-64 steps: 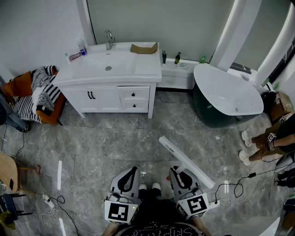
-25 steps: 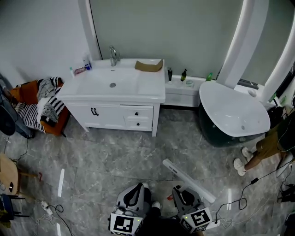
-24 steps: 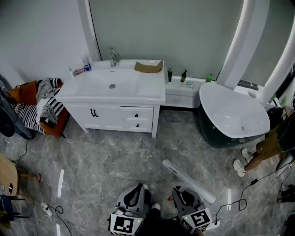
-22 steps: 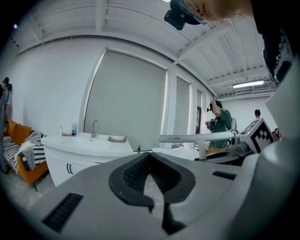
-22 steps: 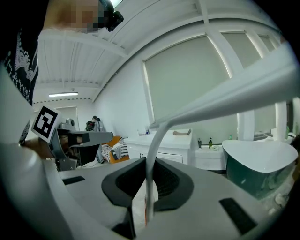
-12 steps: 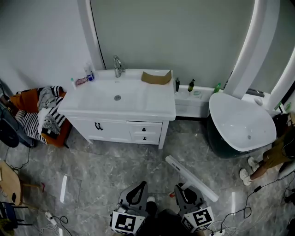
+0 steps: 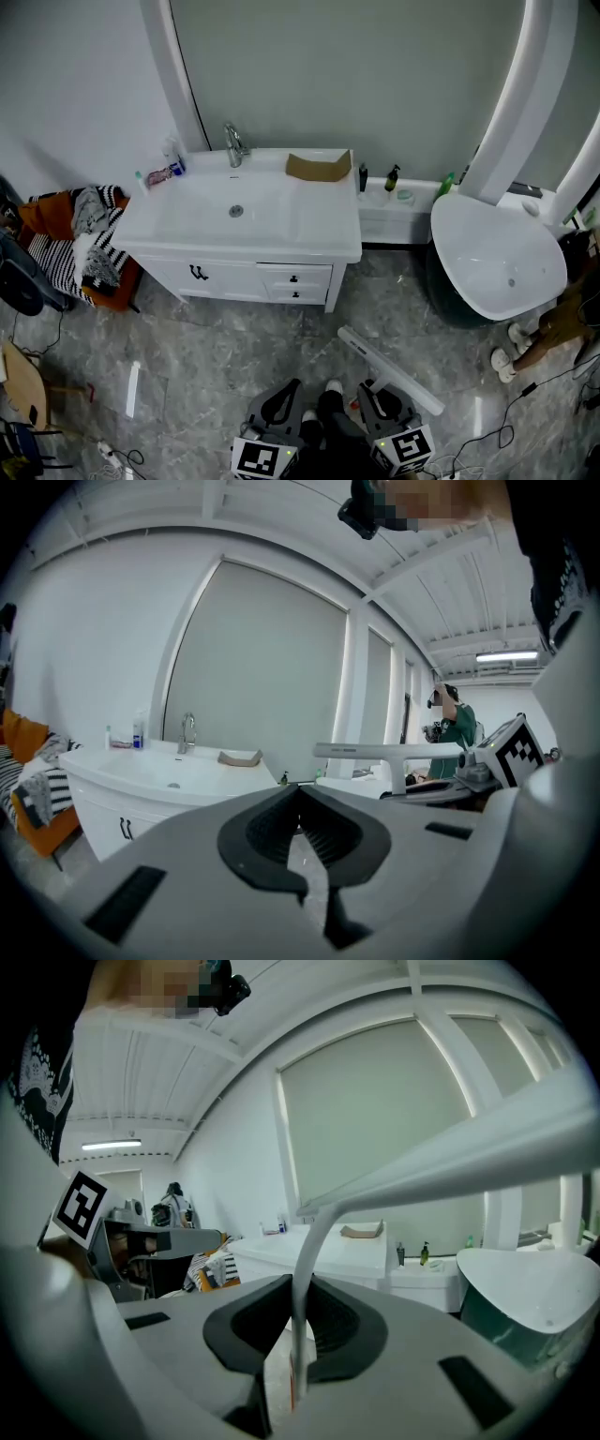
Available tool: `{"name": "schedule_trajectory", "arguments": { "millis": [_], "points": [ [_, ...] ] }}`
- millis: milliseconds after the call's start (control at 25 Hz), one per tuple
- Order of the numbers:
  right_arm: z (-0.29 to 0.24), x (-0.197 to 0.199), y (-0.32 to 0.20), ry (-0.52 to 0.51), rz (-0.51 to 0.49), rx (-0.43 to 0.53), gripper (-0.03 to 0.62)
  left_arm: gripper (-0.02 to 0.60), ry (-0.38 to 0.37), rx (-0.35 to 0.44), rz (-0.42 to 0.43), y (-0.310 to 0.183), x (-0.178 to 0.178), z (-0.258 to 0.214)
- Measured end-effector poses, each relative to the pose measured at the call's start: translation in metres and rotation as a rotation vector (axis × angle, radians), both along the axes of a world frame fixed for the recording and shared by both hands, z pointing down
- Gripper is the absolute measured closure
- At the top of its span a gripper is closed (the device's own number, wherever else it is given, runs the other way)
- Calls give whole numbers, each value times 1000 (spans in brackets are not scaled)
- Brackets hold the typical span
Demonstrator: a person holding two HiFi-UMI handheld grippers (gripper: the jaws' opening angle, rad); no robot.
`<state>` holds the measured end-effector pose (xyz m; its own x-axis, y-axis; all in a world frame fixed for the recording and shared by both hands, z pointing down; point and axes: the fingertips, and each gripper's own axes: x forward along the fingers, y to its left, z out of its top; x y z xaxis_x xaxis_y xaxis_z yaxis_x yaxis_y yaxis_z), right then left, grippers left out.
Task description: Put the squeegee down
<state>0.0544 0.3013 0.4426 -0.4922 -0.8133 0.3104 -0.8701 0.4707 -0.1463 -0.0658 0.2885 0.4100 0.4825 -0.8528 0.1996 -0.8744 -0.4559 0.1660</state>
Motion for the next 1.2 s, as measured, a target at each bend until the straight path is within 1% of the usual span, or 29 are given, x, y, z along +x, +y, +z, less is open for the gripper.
{"name": "schedule_trajectory", "arguments": {
  "millis": [200,400,600,760,880,1080,1200],
  "points": [
    [7,6,-48,-22,-48,-35,540,577,9,16,-67,-44,2,-9],
    [-6,16,-98,-32,-97,12,540,577,6,66,-109,-84,13,-25],
    [-7,31,-127,-13,-141,31,540,577,32,82,-148,-108,28,-26],
    [-3,39,-132,-27,-148,10,540,577,-5,60,-131,-116,38,-16],
    [2,45,-133,-27,-148,-4,540,577,19,54,-136,-125,44,-16],
    [7,52,-146,-42,-112,-39,540,577,21,27,-119,-144,50,-11],
    [11,52,-159,-53,-92,-53,540,577,-18,-13,-87,-155,49,0]
  ]
}}
